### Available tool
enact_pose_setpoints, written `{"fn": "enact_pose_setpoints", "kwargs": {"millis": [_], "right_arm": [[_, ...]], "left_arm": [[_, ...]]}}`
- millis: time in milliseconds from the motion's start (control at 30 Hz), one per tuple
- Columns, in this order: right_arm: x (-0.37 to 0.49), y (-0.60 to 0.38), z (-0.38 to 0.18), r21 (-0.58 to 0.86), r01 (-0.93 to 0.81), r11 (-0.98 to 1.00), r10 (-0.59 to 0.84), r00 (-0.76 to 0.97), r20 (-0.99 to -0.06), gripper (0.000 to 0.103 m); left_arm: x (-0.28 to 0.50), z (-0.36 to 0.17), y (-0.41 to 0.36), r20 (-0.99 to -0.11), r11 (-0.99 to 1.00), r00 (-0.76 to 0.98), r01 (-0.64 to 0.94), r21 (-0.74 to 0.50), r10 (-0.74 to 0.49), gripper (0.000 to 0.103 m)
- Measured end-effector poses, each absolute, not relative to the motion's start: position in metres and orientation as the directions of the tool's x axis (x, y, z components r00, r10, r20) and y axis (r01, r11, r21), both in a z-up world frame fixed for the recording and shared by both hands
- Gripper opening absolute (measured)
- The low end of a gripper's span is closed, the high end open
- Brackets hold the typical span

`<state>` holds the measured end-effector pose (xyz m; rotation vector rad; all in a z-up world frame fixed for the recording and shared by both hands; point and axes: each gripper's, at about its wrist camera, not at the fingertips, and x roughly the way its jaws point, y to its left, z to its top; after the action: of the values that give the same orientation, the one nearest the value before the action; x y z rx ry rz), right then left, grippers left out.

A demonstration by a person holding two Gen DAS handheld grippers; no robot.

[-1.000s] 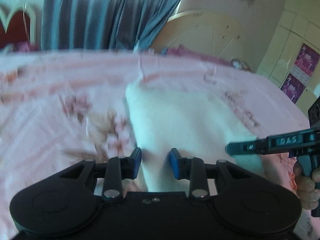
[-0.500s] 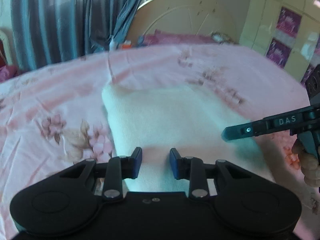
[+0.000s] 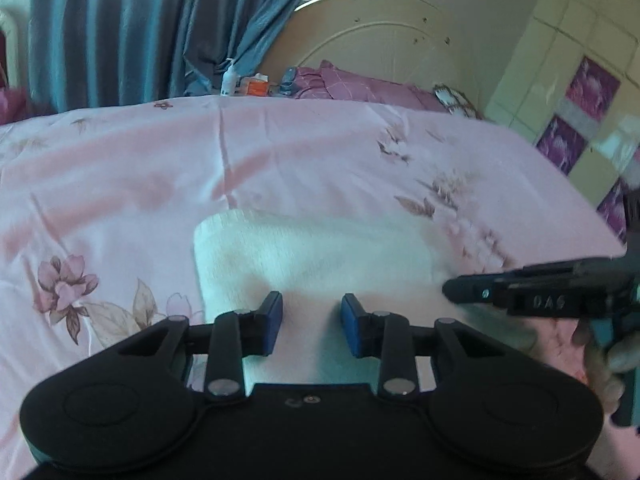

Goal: Fold small clothes

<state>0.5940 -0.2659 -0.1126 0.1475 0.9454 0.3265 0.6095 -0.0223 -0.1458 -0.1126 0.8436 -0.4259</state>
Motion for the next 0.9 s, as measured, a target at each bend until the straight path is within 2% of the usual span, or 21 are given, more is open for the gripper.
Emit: {"fn": "enact_pose_setpoints", "kwargs": {"millis": [133, 200, 267, 367, 467, 633, 700, 767, 800, 900], "right_arm": [[0.553, -0.270, -0.087, 0.278, -0.274, 0.921, 0.389, 0.583, -0.713, 0.018], [0.528, -0.265, -0.078, 0.283, -0.341, 0.897, 0.437, 0.573, -0.693, 0.018], [0.515, -0.250, -0.085, 0.281, -0.384, 0.879, 0.458, 0.523, -0.719, 0.018], [0.493, -0.238, -0.102, 0.168, -0.400, 0.901, 0.362, 0.478, -0.800, 0.018], [0.472, -0.242, -0.107, 0.117, -0.407, 0.906, 0.317, 0.469, -0.825, 0.018], [0.434, -0.258, -0.095, 0.198, -0.398, 0.896, 0.384, 0.468, -0.796, 0.018], [0.427, -0.252, -0.110, 0.167, -0.426, 0.889, 0.357, 0.416, -0.836, 0.018], [0.427, -0.255, -0.109, 0.185, -0.408, 0.894, 0.364, 0.421, -0.831, 0.018], [0.428, -0.258, -0.103, 0.204, -0.386, 0.899, 0.371, 0.429, -0.824, 0.018], [0.439, -0.269, -0.080, 0.231, -0.338, 0.912, 0.388, 0.534, -0.751, 0.018]], "left_arm": [[0.568, -0.132, -0.008, -0.642, 0.881, 0.606, 0.368, -0.298, -0.470, 0.031], [0.547, -0.136, -0.006, -0.645, 0.872, 0.590, 0.376, -0.313, -0.486, 0.031], [0.531, -0.146, -0.008, -0.659, 0.868, 0.569, 0.382, -0.318, -0.492, 0.030], [0.505, -0.151, -0.013, -0.666, 0.872, 0.568, 0.378, -0.311, -0.483, 0.030], [0.475, -0.153, -0.018, -0.674, 0.869, 0.557, 0.389, -0.305, -0.486, 0.030], [0.425, -0.157, -0.011, -0.699, 0.873, 0.540, 0.405, -0.272, -0.469, 0.033], [0.416, -0.156, -0.004, -0.704, 0.875, 0.535, 0.393, -0.283, -0.468, 0.033], [0.415, -0.150, 0.002, -0.703, 0.877, 0.538, 0.385, -0.287, -0.466, 0.033], [0.415, -0.144, 0.006, -0.694, 0.883, 0.556, 0.375, -0.282, -0.458, 0.039], [0.427, -0.125, 0.021, -0.633, 0.916, 0.663, 0.323, -0.239, -0.399, 0.081]]}}
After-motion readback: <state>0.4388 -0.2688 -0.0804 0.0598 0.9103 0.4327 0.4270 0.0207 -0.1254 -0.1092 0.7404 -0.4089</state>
